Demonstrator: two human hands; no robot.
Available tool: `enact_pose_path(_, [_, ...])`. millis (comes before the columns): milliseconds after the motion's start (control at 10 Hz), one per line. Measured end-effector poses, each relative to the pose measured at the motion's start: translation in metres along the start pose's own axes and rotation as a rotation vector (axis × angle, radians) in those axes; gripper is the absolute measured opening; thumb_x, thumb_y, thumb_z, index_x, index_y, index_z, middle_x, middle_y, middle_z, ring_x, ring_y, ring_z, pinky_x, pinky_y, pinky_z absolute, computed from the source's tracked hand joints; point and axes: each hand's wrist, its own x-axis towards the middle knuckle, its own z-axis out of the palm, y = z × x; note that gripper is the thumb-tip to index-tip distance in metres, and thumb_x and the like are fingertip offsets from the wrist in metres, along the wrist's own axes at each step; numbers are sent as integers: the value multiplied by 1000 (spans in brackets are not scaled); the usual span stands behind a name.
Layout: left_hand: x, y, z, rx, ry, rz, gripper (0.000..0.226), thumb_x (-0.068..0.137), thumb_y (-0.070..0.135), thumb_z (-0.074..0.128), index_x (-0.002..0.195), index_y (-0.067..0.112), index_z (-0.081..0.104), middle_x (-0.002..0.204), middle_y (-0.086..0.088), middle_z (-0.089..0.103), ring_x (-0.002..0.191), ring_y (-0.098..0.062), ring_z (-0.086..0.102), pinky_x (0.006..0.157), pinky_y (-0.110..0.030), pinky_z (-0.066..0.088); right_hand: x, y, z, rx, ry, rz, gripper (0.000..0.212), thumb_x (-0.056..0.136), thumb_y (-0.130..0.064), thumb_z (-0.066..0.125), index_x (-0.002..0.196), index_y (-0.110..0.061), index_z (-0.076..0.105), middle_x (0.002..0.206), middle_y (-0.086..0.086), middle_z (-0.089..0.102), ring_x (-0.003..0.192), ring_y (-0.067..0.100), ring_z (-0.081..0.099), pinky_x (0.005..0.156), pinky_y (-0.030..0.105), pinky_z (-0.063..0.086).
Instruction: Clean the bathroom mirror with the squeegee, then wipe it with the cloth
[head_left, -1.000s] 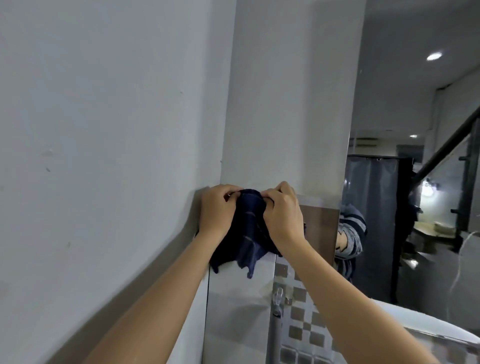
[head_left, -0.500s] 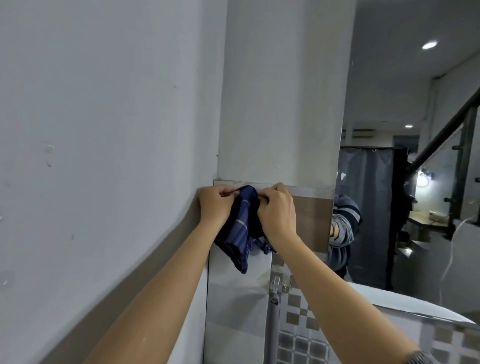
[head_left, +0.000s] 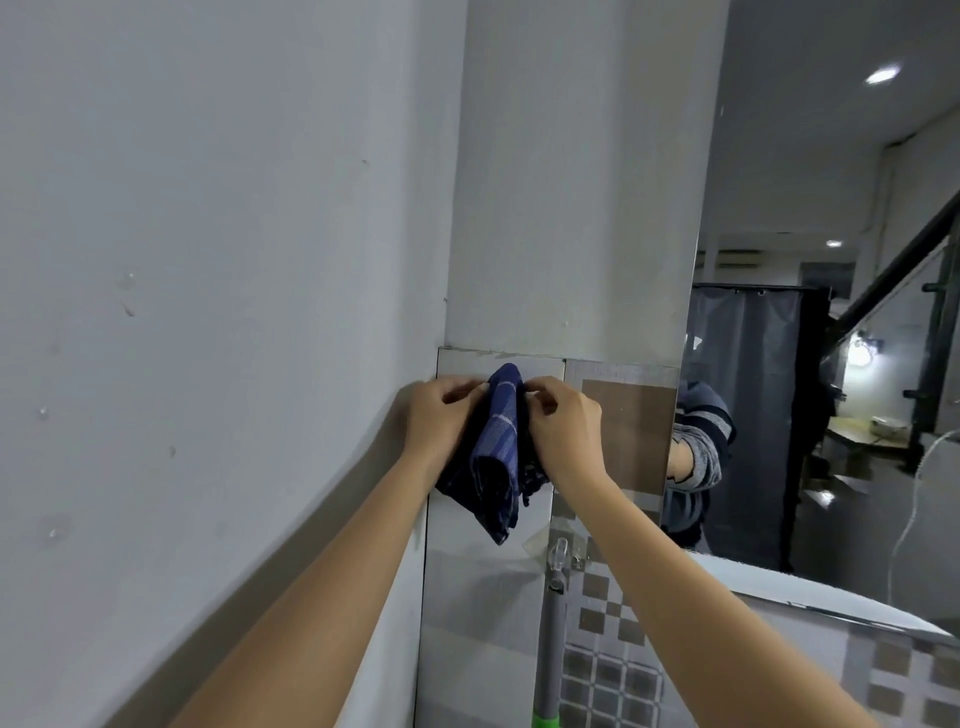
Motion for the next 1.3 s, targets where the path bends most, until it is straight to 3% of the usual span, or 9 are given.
enact_pose_path(100, [-10, -3, -2, 1, -31, 61, 12, 89, 21, 59, 84, 18, 70, 79, 4, 70, 70, 1, 64, 62, -11, 47, -11, -1, -2, 59, -15, -34, 24, 95, -20, 46, 102, -12, 67, 92, 3, 67, 80, 13, 58, 67, 6, 43])
enact_pose_path(200, [-21, -11, -6, 19, -120, 24, 27, 89, 36, 56, 105, 18, 67, 99, -3, 70, 93, -15, 66, 79, -25, 52, -23, -1, -6, 215, -105, 27, 29, 92, -34, 52, 115, -19, 61, 99, -6, 62, 95, 11, 59, 83, 23, 49])
enact_pose_path(500, [-30, -20, -7, 16, -236, 66, 31, 90, 26, 55, 121, 24, 55, 110, 7, 65, 99, -6, 62, 76, -17, 51, -21, 11, -3, 111, -110, -57, 36, 88, -16, 59, 124, -16, 56, 115, 1, 62, 100, 10, 54, 93, 28, 47])
enact_pose_path(800, [-25, -24, -9, 186, -224, 103, 31, 92, 26, 53, 123, 24, 53, 109, 9, 63, 100, -5, 61, 83, -20, 51, -21, 20, 3, 18, -91, -128, 31, 89, -11, 56, 120, -14, 59, 109, 5, 65, 97, 18, 59, 82, 20, 46])
enact_pose_path(900, [-30, -14, -10, 343, -213, 138, 35, 93, 26, 52, 127, 18, 50, 114, 7, 58, 105, -9, 57, 82, -14, 46, -26, 16, -3, -85, -109, -166, 23, 92, -12, 49, 111, -15, 60, 96, 3, 65, 84, 17, 59, 64, 9, 40])
enact_pose_path(1000, [-46, 12, -14, 539, -236, 186, 42, 93, 26, 51, 132, 14, 43, 117, 12, 45, 112, -3, 42, 80, -4, 34, -39, 3, -18, -197, -130, -186, 24, 95, -18, 43, 117, -11, 50, 116, 7, 57, 98, 18, 51, 83, 21, 43])
enact_pose_path(1100, [-57, 26, -19, 721, -258, 155, 59, 94, 37, 46, 143, 14, 23, 150, 4, 23, 136, -9, 20, 105, -23, 21, -50, -5, -31, -352, -177, -142, 49, 97, -24, 38, 141, -6, 24, 151, 11, 27, 141, 26, 18, 116, 40, 9])
enact_pose_path(1200, [-77, 47, -21, 947, -271, 130, 71, 95, 45, 36, 146, 13, -1, 156, 1, -10, 141, -11, -11, 114, -34, 6, -68, -16, -51, -495, -183, -129, 64, 98, -32, 31, 147, -6, -2, 158, 9, -3, 144, 20, -10, 115, 35, -7])
enact_pose_path(1300, [-103, 70, -17, 1106, -263, 223, 73, 95, 48, 31, 145, 10, -8, 154, -4, -16, 141, -15, -15, 115, -32, -1, -85, -29, -73, -568, -146, -162, 66, 98, -35, 28, 146, -5, -7, 157, 10, -7, 144, 20, -12, 115, 34, -9])
